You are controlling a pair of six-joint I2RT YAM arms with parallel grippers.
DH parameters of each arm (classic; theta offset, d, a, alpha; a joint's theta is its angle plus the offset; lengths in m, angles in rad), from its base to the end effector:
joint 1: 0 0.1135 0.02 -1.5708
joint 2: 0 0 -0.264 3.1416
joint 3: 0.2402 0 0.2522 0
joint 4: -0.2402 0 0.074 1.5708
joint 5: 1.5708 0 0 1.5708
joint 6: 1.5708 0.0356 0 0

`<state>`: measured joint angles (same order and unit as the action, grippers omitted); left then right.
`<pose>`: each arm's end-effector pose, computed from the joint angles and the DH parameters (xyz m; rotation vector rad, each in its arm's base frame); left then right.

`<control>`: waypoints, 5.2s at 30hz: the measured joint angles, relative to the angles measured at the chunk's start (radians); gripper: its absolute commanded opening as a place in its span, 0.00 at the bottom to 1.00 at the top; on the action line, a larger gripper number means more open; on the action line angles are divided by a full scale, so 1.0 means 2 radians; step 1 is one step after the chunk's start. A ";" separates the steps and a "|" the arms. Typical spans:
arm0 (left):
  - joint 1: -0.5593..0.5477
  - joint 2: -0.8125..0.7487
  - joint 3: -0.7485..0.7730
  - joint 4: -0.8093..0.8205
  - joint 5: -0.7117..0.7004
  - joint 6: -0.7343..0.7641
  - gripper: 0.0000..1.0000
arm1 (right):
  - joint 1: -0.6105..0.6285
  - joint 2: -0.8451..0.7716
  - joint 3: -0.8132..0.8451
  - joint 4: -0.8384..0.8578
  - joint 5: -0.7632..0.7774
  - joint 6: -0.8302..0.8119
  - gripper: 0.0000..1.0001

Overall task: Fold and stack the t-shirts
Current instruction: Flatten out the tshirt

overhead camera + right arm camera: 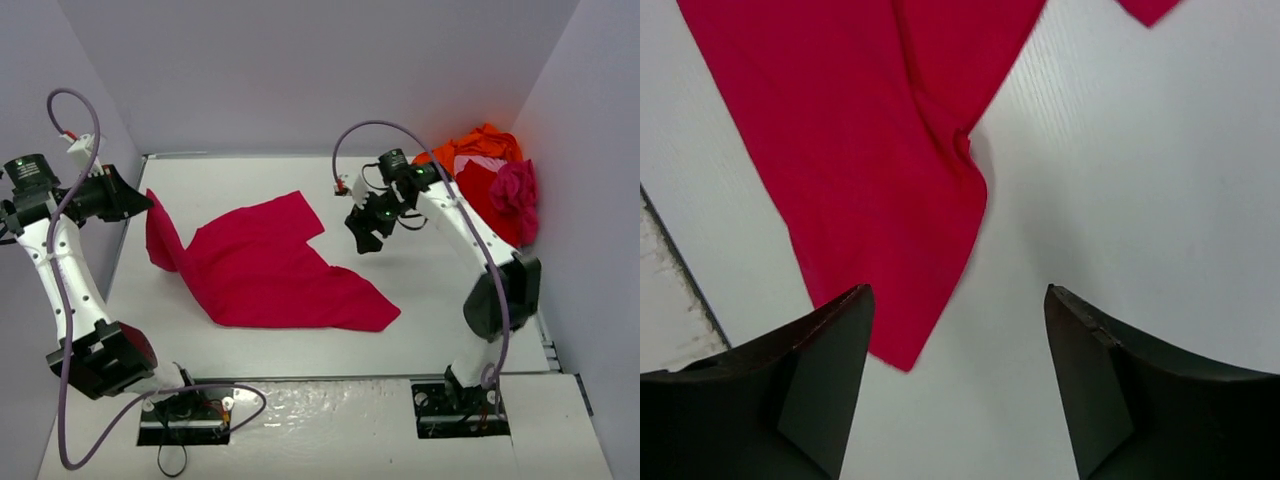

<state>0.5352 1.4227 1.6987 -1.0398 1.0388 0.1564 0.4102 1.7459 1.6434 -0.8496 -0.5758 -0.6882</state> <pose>0.2452 0.1097 0.4354 0.1005 2.0066 -0.7675 0.3371 0.1677 0.3235 -1.4422 1.9227 0.5958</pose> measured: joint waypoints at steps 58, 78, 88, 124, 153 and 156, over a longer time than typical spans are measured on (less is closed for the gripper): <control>-0.002 -0.080 -0.202 0.014 -0.071 0.101 0.00 | 0.123 0.289 0.131 0.116 0.126 0.040 0.15; -0.002 -0.090 -0.226 0.019 -0.071 0.112 0.00 | 0.123 0.240 0.103 0.075 0.165 0.022 0.54; -0.002 -0.089 -0.235 0.023 -0.075 0.113 0.00 | 0.120 0.278 0.206 0.082 0.142 0.030 0.49; -0.002 -0.077 -0.235 0.032 -0.090 0.112 0.00 | 0.084 0.344 0.229 0.077 0.070 0.028 0.03; -0.002 -0.126 -0.226 0.088 -0.152 0.061 0.00 | 0.118 0.242 0.134 0.160 0.357 0.061 0.05; -0.002 -0.126 -0.227 0.088 -0.152 0.063 0.00 | 0.126 0.246 0.130 0.161 0.361 0.063 0.08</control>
<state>0.5312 1.1702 1.2452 -0.8640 0.7341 0.2817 0.6628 2.2384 1.9034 -0.5286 0.1472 -0.5615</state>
